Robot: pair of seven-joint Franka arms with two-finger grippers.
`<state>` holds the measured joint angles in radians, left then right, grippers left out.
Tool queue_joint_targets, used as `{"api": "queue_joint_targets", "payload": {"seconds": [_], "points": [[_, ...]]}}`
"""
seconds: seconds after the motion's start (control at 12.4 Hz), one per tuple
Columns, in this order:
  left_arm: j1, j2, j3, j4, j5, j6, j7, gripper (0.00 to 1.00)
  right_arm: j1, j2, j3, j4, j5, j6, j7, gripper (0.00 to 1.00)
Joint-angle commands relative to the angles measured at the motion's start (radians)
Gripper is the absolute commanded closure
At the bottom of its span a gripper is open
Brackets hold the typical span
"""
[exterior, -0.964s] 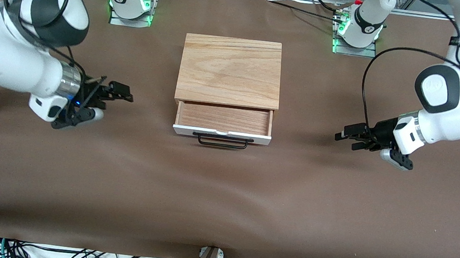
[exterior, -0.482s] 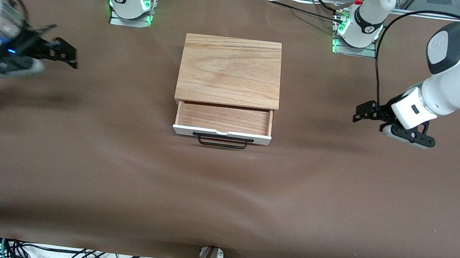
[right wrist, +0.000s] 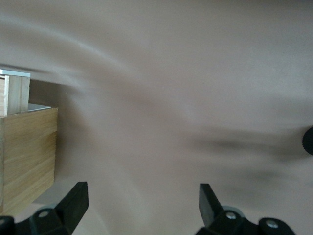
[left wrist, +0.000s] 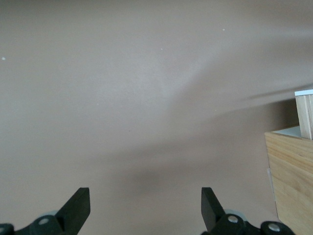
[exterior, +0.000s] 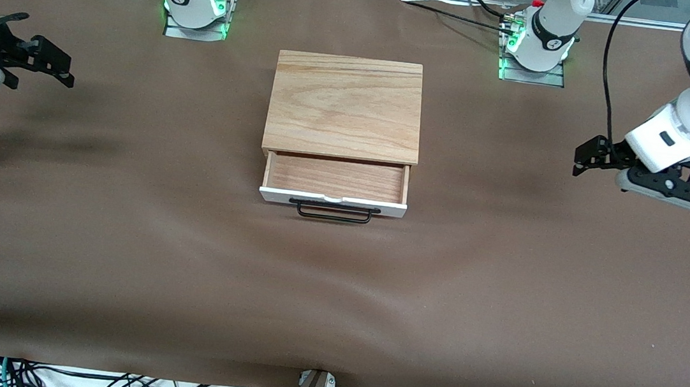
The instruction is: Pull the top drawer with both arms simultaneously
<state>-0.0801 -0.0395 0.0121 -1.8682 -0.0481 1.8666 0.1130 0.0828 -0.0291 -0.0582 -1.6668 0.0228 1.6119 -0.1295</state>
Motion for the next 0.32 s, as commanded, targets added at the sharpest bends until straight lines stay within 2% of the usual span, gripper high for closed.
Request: {"api": "queue_joint_targets", "payload": {"seconds": [0.0, 0.24], "points": [[0.023, -0.043, -0.012, 0.007, 0.025, -0.053, 0.005, 0.0, -0.005, -0.005, 0.009, 0.002, -0.018, 0.002, 0.008, 0.0], [0.033, -0.056, -0.029, 0.075, 0.028, -0.202, -0.148, 0.0, -0.003, -0.005, 0.009, 0.002, -0.023, 0.002, 0.01, 0.0]]}}
